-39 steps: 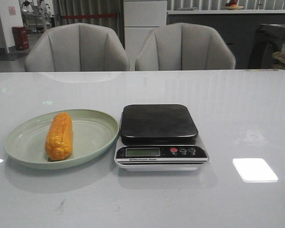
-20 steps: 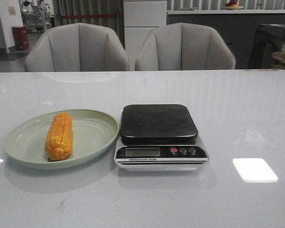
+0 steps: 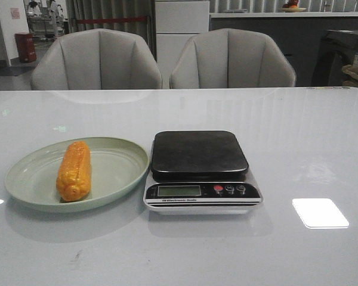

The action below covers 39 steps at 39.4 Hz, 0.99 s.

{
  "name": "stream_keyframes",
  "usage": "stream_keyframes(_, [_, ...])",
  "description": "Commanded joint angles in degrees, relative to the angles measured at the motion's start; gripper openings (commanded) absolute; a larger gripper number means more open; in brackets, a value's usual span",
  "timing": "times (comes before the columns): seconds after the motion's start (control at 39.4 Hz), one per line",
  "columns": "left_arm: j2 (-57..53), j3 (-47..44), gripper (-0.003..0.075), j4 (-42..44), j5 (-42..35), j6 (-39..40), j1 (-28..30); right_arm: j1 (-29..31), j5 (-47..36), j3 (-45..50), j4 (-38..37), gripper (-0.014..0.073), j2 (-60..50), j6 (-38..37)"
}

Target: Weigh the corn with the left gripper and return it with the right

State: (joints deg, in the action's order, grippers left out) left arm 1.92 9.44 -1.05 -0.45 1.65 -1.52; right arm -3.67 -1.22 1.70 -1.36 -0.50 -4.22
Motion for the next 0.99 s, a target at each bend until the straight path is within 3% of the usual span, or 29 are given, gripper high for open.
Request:
stream_keyframes(0.0, [5.17,7.36,0.0122,-0.84,4.38,0.09,0.04,0.27,-4.04,0.38,0.0,0.0159,-1.12,0.45])
stream_keyframes(0.15, [12.23,13.87,0.0122,-2.85,14.0,0.09,-0.12,0.27,-4.04,0.38,0.0,0.0159,-1.12,0.45])
stream_keyframes(0.71, [16.75,10.86,0.0141,-3.16,15.16,0.51,-4.08,0.27,-4.04,0.38,0.0,0.0159,-1.12,0.45])
stream_keyframes(0.79, [18.48,10.86,0.0185,-3.16,15.16,0.51,-6.26,0.27,-4.04,0.38,0.0,0.0159,-1.12,0.45])
stream_keyframes(0.97, [24.31,12.55,0.0443,-2.76,15.16,0.51,-9.58,0.27,-4.04,0.38,0.0,0.0159,-1.12,0.45])
